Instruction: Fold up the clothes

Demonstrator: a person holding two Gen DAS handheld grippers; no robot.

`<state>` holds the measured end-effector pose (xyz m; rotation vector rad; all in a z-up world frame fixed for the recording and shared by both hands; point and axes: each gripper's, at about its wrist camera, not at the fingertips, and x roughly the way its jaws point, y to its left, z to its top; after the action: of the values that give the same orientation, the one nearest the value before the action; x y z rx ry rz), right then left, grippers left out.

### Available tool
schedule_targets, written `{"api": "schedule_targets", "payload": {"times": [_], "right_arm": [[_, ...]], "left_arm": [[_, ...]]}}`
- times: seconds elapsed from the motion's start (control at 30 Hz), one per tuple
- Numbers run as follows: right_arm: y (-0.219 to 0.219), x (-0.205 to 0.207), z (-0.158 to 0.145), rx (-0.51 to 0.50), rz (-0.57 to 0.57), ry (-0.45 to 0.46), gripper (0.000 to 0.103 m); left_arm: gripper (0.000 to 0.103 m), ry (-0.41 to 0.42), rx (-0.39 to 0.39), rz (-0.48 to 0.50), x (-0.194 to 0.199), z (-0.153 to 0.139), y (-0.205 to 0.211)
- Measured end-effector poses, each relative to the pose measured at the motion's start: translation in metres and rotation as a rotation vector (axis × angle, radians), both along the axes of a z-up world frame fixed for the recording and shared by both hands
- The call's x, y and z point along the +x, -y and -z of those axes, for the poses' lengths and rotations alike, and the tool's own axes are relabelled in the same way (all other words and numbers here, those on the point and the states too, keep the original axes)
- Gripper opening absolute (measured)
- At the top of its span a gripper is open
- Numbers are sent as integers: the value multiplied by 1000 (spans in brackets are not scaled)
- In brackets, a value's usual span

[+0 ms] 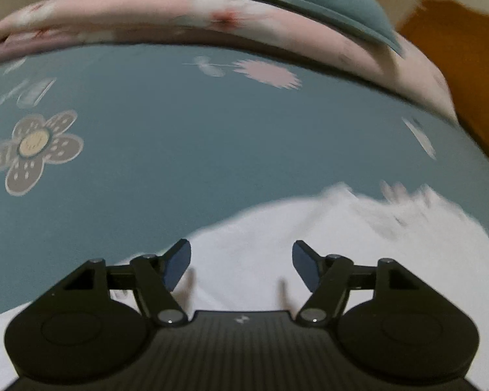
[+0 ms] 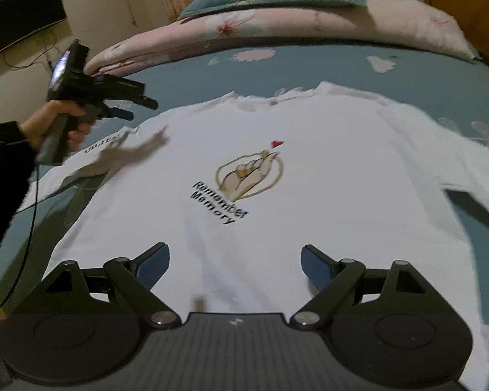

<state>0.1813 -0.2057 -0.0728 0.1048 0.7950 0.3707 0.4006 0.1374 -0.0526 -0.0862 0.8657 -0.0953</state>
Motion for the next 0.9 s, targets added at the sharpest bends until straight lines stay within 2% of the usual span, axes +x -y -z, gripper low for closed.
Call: {"api": "schedule_targets", "payload": {"times": [0.1, 0.2, 0.3, 0.43, 0.47, 0.5, 0.57, 0.6, 0.67, 0.73, 0.77, 0.8, 0.83, 0.87, 0.9], "right_arm": [[14, -14, -8, 10, 49, 3, 94], [26, -31, -13, 10, 92, 6, 94], [33, -56, -22, -2, 107, 34, 94], [43, -85, -29, 45, 104, 69, 94], [45, -90, -29, 62, 107, 73, 94], [47, -95, -29, 80, 105, 74, 94], [48, -101, -27, 98, 97, 73, 94], [48, -104, -26, 106, 93, 72, 94], [49, -109, -23, 121, 84, 70, 94], [52, -114, -21, 134, 79, 68, 94], [55, -117, -21, 138, 81, 69, 94], [58, -121, -20, 140, 84, 71, 94], [61, -123, -19, 138, 92, 71, 94], [65, -125, -18, 134, 103, 71, 94], [69, -125, -15, 137, 116, 65, 94]], "left_arm": [[77, -11, 27, 125, -43, -18, 35], [78, 1, 59, 235, -93, -29, 67], [78, -6, 100, 273, -138, -26, 89], [70, -6, 27, 188, -188, -14, 84], [63, 3, 8, 166, -200, -10, 82], [60, 2, -25, 152, -209, -5, 79], [60, -8, -107, 136, -225, 7, 74], [60, 1, -121, 126, -229, 13, 74], [60, 16, -101, 66, -233, 26, 72], [60, -20, -127, -17, -230, 39, 64], [56, -28, -149, -62, -230, 46, 57], [56, -16, -152, -85, -234, 49, 52], [54, -13, -129, -111, -236, 49, 49], [46, -20, -98, -143, -238, 48, 45], [46, -27, -84, -164, -240, 48, 42]]}}
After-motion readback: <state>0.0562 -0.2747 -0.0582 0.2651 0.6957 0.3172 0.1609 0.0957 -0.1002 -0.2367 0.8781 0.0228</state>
